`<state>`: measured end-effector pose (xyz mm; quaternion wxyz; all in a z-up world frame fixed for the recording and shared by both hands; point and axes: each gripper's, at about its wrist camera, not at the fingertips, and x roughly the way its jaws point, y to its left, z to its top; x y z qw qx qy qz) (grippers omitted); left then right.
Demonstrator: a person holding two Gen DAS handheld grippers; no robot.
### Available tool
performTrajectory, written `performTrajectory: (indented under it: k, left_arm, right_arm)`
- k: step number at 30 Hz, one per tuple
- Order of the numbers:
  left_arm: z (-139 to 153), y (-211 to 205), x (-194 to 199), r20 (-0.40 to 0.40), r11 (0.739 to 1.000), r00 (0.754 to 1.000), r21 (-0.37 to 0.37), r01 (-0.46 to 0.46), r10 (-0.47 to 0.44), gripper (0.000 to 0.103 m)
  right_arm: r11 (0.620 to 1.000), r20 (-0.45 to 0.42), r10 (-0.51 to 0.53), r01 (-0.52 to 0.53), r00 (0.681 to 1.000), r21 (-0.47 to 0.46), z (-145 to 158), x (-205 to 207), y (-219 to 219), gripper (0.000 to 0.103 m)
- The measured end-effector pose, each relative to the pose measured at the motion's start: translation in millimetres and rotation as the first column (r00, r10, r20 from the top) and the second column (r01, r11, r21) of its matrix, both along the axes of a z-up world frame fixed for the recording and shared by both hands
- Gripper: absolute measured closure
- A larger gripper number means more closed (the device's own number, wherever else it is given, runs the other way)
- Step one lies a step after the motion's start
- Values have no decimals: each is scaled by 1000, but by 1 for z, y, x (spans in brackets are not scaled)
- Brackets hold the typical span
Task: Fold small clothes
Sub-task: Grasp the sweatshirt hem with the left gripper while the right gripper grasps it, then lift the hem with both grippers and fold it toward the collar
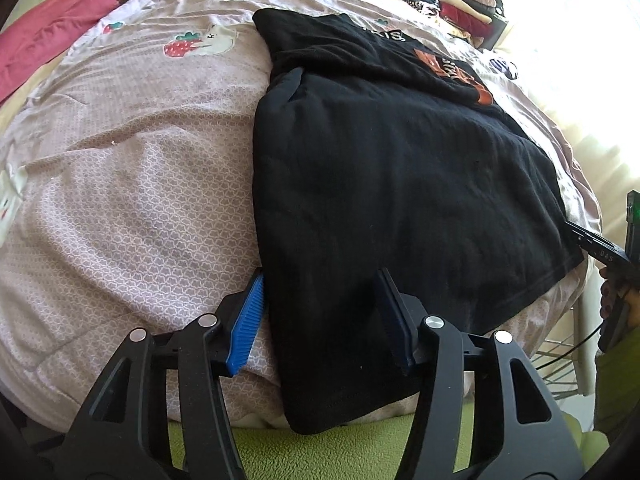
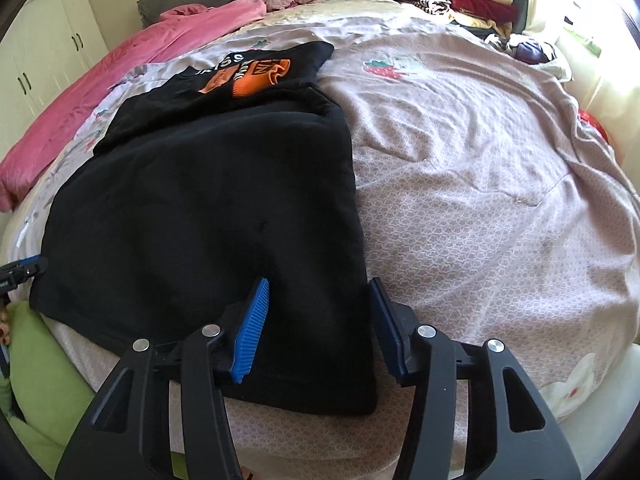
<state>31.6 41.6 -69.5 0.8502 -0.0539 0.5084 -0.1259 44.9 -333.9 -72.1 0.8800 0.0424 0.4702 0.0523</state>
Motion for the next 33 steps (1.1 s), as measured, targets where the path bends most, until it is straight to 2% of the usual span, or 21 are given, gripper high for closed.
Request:
performTrajectory:
  k: [7, 8, 9, 10, 11, 12, 13, 15, 19, 24, 33]
  left_arm:
    - [-4, 1, 5, -18, 1000, 1000, -12, -12, 12, 55]
    - [-3, 1, 6, -19, 1000, 1000, -15, -16, 15, 56]
    - [-3, 0, 6, -18, 1000, 1000, -15, -19, 19, 58]
    - [-2, 0, 6, -13, 1000, 1000, -15, -24, 24, 70]
    - [1, 1, 6, -6, 999, 1000, -24, -29, 28, 75]
    - [2, 1, 4, -1, 999, 999, -25, -36, 36, 83]
    - [4, 3, 3, 5, 999, 999, -27, -44, 44, 91]
    - [8, 6, 2, 17, 998, 999, -45, -47, 48, 99]
    - [20, 11, -1, 43, 996, 998, -74, -47, 50, 99]
    - [51, 15, -1, 110, 994, 993, -104, -41, 52, 99]
    - [81, 21, 26, 169, 991, 983, -121, -53, 73, 99]
  right_arm:
    - [998, -9, 9, -9, 1000, 67, -2, 10, -7, 53]
    - [997, -10, 9, -9, 1000, 70, -2, 12, -8, 54]
    - [997, -12, 13, -12, 1000, 76, -1, 13, -8, 63]
    - [996, -16, 27, -25, 1000, 89, 0, 14, -7, 70]
    - [994, -16, 39, -38, 999, 105, 2, 14, -7, 83]
    - [992, -13, 51, -50, 999, 113, 5, 13, -5, 90]
    - [992, -8, 68, -66, 998, 110, 8, 12, -3, 90]
    - [992, 10, 93, -94, 996, 90, 17, 9, -1, 92]
    - [988, 63, 92, -99, 994, 120, 36, 6, -5, 92]
    - [985, 133, 93, -111, 987, 129, 59, 8, -2, 92]
    - [986, 220, 80, -110, 972, 128, 87, 28, -3, 92]
